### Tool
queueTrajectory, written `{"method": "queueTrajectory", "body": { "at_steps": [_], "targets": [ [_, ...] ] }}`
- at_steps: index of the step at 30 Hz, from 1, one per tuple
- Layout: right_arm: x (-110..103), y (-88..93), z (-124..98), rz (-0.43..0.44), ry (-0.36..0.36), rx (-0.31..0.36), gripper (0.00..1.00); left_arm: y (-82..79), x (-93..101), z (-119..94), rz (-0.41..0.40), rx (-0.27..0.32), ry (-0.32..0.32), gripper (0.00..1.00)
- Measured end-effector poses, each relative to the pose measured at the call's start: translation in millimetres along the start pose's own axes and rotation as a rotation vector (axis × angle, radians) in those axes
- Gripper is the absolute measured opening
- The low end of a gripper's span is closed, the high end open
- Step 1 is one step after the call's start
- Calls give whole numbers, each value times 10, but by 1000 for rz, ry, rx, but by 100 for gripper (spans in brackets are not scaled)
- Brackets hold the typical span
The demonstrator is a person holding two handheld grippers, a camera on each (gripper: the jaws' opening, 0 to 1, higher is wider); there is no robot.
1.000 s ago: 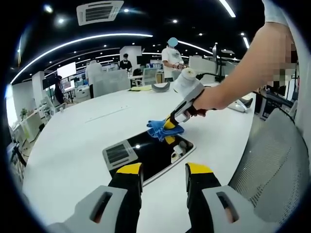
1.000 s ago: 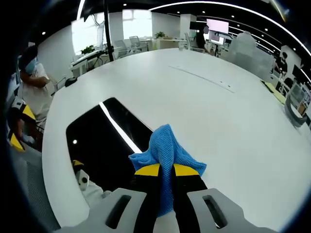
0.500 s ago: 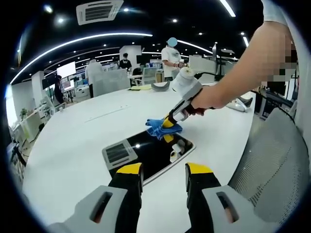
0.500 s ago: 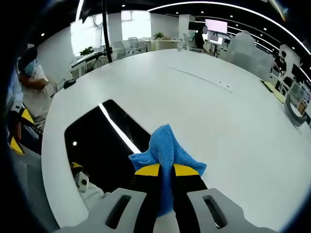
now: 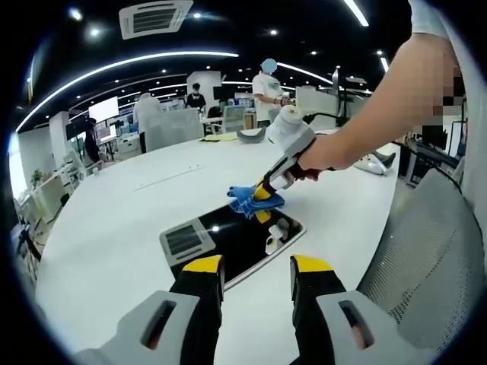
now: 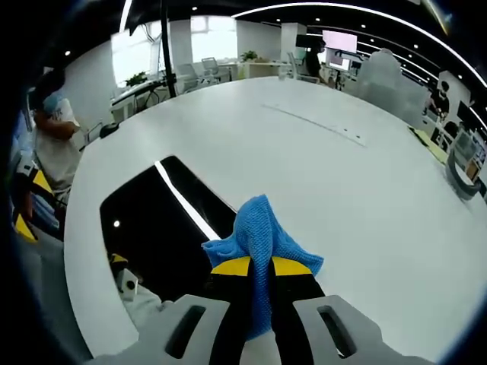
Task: Wipe the mirror surface with the cleaning cloth until all visible marks leave the cleaned area.
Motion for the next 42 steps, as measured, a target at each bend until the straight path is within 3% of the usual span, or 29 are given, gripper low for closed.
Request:
{"method": "queueTrajectory", "body": {
  "at_steps": [7, 21, 33, 42],
  "targets": [
    [-3, -11, -4, -1, -2, -7, 4, -5, -6, 3, -2, -2, -2, 34],
    [-9, -25, -11, -15, -3, -24, 4, -199, 9, -176, -29, 112, 40, 40],
    [-3, -23, -14, -15, -9, -23, 4, -332, -134, -322, -78, 185, 2, 41],
    [-1, -19, -12, -7, -10, -19, 4, -362, -176, -308, -83, 199, 14, 43]
  ]
}}
Point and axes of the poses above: the point that each gripper's makers call its tool centre point, and the gripper's own axes: z roughly forward along the fingers, x roughly to its right, y roughly out of its underside, the point moved 8 cm from there along -z, roughly backward along the fingers, and after that the axes turned 4 degrees about -z, right-handed, at the moved point
